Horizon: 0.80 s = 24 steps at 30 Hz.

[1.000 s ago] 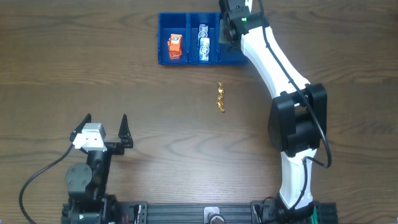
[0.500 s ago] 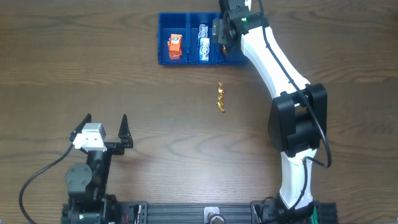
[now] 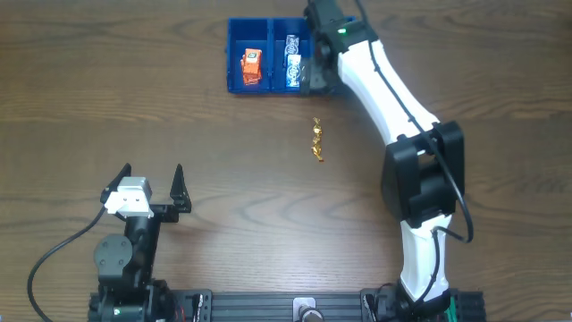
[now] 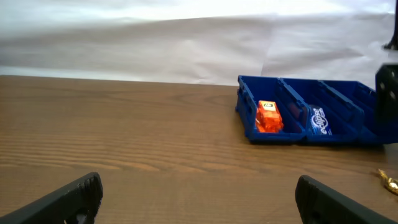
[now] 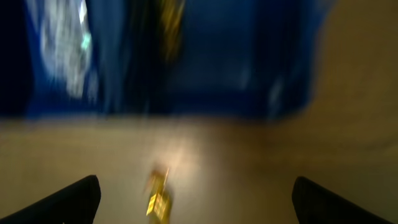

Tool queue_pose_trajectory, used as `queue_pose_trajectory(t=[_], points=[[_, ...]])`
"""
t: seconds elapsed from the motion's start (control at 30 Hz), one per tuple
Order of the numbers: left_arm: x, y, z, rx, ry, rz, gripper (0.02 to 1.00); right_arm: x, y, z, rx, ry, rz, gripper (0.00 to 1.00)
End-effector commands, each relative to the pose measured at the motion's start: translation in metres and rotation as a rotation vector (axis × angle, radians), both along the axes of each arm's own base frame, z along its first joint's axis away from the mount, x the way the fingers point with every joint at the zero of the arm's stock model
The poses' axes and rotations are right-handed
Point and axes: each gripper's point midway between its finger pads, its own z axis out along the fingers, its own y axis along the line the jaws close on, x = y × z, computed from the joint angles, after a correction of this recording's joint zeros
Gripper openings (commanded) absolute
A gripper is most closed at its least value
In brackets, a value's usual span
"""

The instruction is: Sort Candies Into Trays

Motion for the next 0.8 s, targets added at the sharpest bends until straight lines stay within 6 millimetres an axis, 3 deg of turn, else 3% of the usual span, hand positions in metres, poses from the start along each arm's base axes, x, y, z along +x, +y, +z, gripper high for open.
queue_pose_trajectory(t=[0.03,0.27,0.37,0.8], points=[[-0.002,-0.005,-0.017,0.003,0.057,-0.029,0.996,-0.039,0.043,-0.011,0.099,0.126,0.051,1.0],[-0.002,-0.005,-0.017,0.003,0.057,-0.029,0.996,-0.091,0.053,-0.043,0.065,0.285,0.069,0.998],[-0.002,-0.005,-0.017,0.003,0.057,-0.029,0.993,-0.107,0.048,-0.056,0.051,0.338,0.049,1.0],[-0.002,-0.005,-0.017,0.003,0.057,-0.029,0.996,-0.122,0.039,-0.074,0.035,0.39,0.035,0.998]])
